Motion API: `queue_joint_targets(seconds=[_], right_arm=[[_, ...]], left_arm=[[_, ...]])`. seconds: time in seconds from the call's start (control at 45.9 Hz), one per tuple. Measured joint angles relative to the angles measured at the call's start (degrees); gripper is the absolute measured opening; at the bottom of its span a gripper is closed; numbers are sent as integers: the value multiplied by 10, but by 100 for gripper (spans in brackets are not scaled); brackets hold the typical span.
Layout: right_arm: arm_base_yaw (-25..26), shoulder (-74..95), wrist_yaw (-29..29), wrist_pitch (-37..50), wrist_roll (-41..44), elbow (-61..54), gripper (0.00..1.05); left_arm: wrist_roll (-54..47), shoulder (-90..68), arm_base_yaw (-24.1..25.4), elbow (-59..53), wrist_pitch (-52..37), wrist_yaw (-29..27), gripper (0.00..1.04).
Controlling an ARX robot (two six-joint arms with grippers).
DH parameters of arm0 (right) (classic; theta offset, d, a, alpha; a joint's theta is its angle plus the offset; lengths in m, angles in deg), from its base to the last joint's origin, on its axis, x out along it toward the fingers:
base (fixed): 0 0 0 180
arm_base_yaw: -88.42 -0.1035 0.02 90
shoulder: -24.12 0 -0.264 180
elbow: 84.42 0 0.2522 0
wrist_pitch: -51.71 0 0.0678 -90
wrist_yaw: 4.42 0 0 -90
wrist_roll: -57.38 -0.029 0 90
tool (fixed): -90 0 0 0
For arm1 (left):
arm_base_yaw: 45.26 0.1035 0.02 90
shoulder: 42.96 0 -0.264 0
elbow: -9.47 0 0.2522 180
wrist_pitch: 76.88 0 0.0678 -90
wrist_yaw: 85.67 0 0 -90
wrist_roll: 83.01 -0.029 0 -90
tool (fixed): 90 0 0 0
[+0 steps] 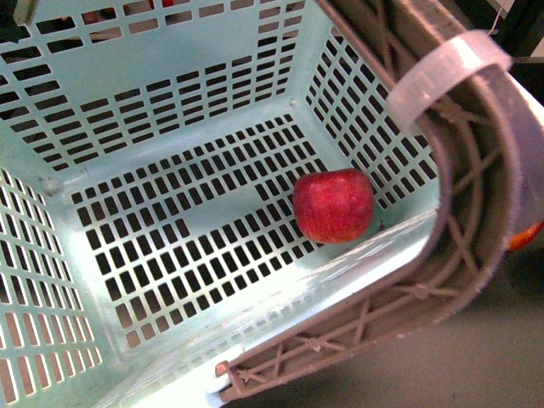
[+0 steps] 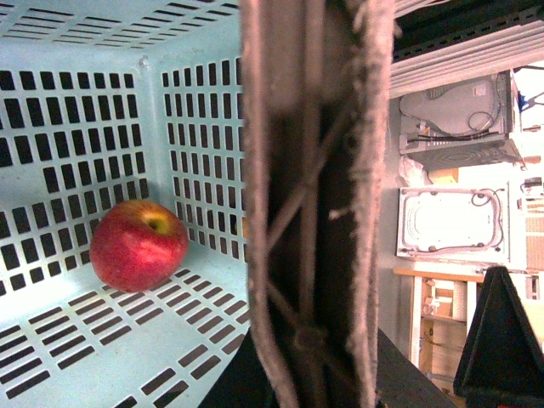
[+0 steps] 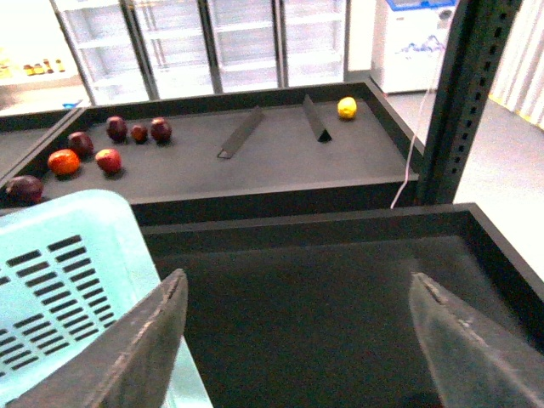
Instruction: Pick apple with right arm and hold basket with left
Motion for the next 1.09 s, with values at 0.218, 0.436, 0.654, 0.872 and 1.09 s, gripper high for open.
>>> queue_joint_targets(seconds=[0.218, 0.436, 0.654, 0.872, 1.09], right_arm=[[45, -78, 50, 15, 32, -91, 36], [72, -142, 78, 1, 41, -139, 2], [117, -207, 134, -33, 41, -172, 2], [137, -268, 140, -72, 41, -193, 2], [137, -315, 140, -87, 41, -217, 2]], left_arm=[[-3, 0, 2, 0, 0, -13, 6], [-2, 0, 2, 0, 0, -7, 6], [-2, 0, 2, 0, 0, -9, 6], [-2, 0, 2, 0, 0, -9, 6], [-1, 0, 2, 0, 0, -9, 6]])
